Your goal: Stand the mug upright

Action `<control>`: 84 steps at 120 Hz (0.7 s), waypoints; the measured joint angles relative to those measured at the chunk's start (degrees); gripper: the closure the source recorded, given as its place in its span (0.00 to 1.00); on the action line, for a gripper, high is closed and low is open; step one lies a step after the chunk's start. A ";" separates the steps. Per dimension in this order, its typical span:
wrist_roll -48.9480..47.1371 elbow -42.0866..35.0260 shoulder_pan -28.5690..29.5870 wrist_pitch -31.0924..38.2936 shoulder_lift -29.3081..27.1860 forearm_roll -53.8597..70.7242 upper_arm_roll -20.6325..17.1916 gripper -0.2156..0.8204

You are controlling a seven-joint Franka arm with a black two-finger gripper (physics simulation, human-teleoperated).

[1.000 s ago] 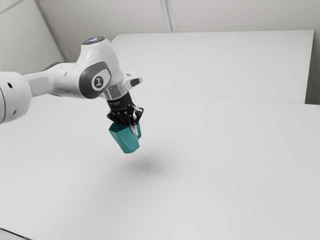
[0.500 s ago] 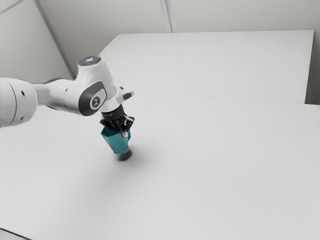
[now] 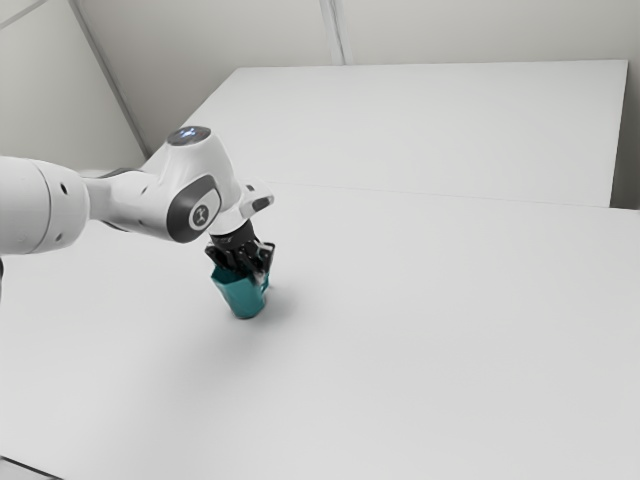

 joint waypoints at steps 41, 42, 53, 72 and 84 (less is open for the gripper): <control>0.76 0.06 -0.42 -2.51 -6.11 -0.13 -0.52 0.30; 0.77 0.10 -0.45 -2.67 -6.32 -0.15 -0.54 0.30; 0.94 0.85 -1.06 -4.12 -8.25 -0.31 -0.66 0.27; 1.23 8.06 -2.44 -9.81 -8.63 -0.05 -0.58 0.24; 1.30 13.68 -2.98 -14.77 -8.57 0.09 -0.61 0.23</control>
